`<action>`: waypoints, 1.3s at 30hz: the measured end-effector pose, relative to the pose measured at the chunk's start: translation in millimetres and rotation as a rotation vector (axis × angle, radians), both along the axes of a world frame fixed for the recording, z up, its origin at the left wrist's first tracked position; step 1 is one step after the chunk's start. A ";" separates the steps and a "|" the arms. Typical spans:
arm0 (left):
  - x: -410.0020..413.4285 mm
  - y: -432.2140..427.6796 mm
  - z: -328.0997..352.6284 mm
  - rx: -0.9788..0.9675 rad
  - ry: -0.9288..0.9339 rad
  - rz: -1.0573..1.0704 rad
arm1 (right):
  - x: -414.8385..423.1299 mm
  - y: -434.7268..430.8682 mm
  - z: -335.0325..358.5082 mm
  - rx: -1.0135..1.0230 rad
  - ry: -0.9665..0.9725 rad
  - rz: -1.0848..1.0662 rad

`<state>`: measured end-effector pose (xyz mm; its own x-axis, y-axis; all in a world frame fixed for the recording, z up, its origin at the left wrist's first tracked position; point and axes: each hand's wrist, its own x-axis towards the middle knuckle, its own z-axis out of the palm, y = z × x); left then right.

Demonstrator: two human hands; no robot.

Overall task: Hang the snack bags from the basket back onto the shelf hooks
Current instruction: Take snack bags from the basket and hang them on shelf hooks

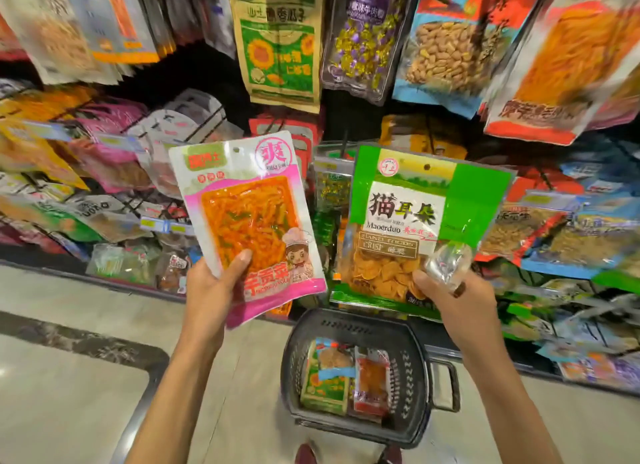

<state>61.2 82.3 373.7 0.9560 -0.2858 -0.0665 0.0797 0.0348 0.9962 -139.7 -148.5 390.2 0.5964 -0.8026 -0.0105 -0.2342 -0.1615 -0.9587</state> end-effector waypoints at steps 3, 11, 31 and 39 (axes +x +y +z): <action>-1.6 6.5 5.8 -0.040 0.008 0.011 | -2.1 8.6 11.9 0.028 -0.009 -0.005; -16.6 -9.1 8.9 -0.041 -0.020 -0.060 | -33.4 8.9 21.2 0.055 0.008 -0.105; -199.0 -202.3 43.3 0.003 -0.197 -0.322 | -264.9 -135.6 34.9 -0.046 -0.140 -0.306; -280.5 -281.6 51.5 -0.024 -0.162 -0.381 | -344.7 -203.0 38.8 -0.019 -0.091 -0.331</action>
<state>-219.4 -199.3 425.2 0.7789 -0.6211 0.0865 -0.0660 0.0561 0.9962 -484.4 -351.5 429.0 0.3013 -0.9524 0.0473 -0.1905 -0.1087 -0.9757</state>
